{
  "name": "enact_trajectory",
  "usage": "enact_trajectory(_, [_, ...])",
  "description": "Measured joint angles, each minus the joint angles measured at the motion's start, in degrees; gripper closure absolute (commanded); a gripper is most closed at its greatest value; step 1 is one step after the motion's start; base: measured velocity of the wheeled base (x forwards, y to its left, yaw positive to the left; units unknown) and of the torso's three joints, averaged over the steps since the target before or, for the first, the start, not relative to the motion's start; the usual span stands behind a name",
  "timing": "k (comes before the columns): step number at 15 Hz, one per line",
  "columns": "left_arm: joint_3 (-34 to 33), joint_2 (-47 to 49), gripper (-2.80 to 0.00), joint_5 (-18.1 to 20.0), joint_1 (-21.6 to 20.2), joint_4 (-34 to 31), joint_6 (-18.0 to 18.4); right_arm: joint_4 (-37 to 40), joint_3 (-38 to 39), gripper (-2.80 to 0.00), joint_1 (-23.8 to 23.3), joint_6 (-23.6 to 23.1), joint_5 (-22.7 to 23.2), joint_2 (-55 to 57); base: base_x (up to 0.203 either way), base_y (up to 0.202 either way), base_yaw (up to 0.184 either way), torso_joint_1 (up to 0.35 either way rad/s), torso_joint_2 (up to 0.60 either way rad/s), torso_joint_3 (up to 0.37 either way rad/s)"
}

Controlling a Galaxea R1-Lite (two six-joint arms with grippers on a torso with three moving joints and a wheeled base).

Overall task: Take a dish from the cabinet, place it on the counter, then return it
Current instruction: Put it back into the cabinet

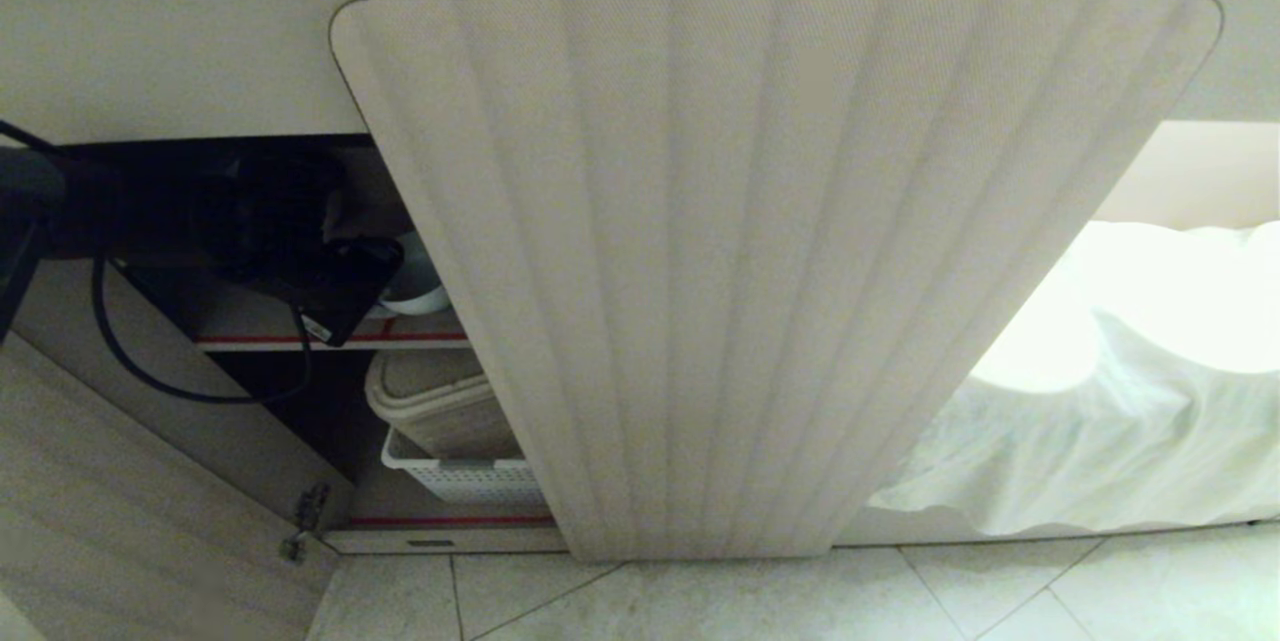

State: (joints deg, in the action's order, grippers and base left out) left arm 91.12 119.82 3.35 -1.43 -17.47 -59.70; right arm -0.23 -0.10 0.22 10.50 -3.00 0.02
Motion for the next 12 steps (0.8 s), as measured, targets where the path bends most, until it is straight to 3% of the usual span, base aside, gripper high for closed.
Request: enact_trajectory(12, [1.1, 1.0, 0.0, 0.0, 0.2, -0.1, 0.0, 0.0, 0.0, 0.0, 0.0, 0.0, 0.0, 0.0, 0.0, 0.0, 0.0, 0.0, 0.0, 0.0])
